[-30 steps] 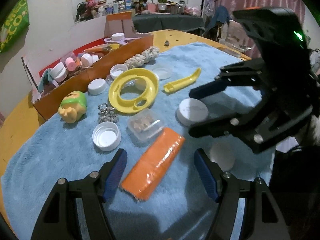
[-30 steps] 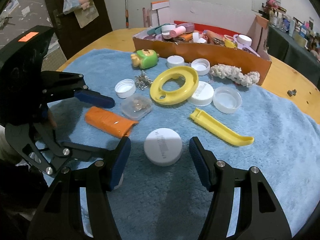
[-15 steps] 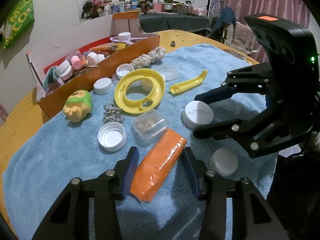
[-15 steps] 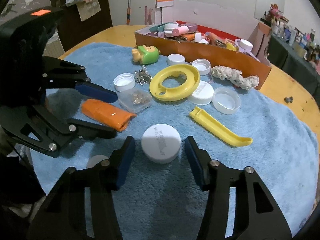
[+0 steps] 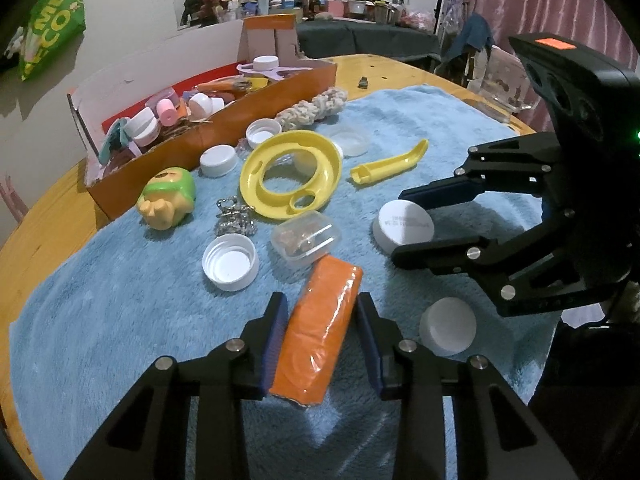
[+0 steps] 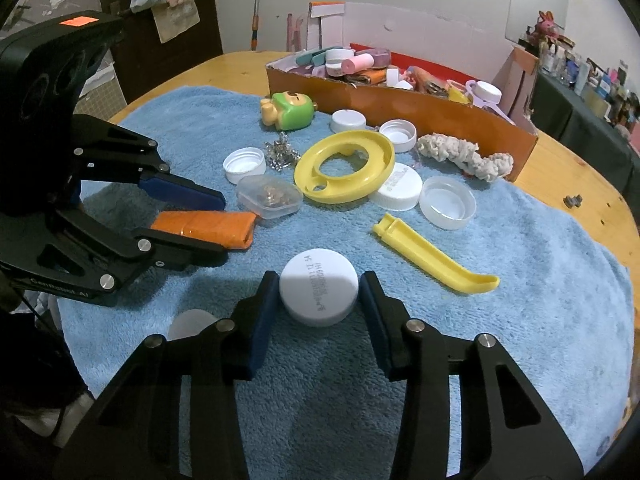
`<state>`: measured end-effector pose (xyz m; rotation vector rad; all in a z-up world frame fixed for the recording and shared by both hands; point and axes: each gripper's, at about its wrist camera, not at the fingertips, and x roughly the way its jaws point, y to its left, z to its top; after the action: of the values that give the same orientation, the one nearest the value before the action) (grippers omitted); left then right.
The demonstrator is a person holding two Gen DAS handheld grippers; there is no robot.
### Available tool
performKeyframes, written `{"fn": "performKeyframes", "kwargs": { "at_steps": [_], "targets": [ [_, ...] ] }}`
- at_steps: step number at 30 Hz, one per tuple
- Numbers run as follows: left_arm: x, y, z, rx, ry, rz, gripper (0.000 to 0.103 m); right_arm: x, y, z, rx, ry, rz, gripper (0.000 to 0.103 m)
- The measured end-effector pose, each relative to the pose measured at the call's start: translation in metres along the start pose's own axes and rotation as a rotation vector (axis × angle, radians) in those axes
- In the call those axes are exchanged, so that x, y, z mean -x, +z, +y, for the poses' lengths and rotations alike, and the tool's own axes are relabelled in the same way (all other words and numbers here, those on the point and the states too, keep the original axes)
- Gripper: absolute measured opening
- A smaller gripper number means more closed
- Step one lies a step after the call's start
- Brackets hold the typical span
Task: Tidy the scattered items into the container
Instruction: 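Close left gripper on orange bar while right gripper closes on white lid, then hold orange bar in left gripper while right gripper holds white lid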
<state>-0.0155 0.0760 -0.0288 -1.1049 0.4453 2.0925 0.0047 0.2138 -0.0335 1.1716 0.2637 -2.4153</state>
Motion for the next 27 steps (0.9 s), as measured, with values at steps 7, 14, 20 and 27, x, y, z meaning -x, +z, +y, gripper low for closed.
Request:
{"fn": "performKeyframes", "kwargs": {
  "at_steps": [7, 14, 20, 27],
  "targets": [
    [0.0000, -0.0026, 0.0007, 0.020, 0.007, -0.009, 0.037, -0.0006, 0.0004, -0.0003, 0.002, 0.000, 0.001, 0.039],
    [0.0013, -0.0032, -0.0005, 0.025, 0.018, -0.014, 0.036, -0.0006, 0.0006, -0.0002, 0.001, 0.000, 0.001, 0.039],
    [0.0022, -0.0038, -0.0024, 0.023, 0.026, -0.016, 0.035, -0.0012, 0.0008, -0.0010, -0.006, 0.007, -0.002, 0.039],
    [0.0034, -0.0029, -0.0043, 0.013, 0.030, -0.019, 0.034, -0.0011, 0.0018, -0.0010, 0.001, 0.002, -0.005, 0.039]
  ]
}}
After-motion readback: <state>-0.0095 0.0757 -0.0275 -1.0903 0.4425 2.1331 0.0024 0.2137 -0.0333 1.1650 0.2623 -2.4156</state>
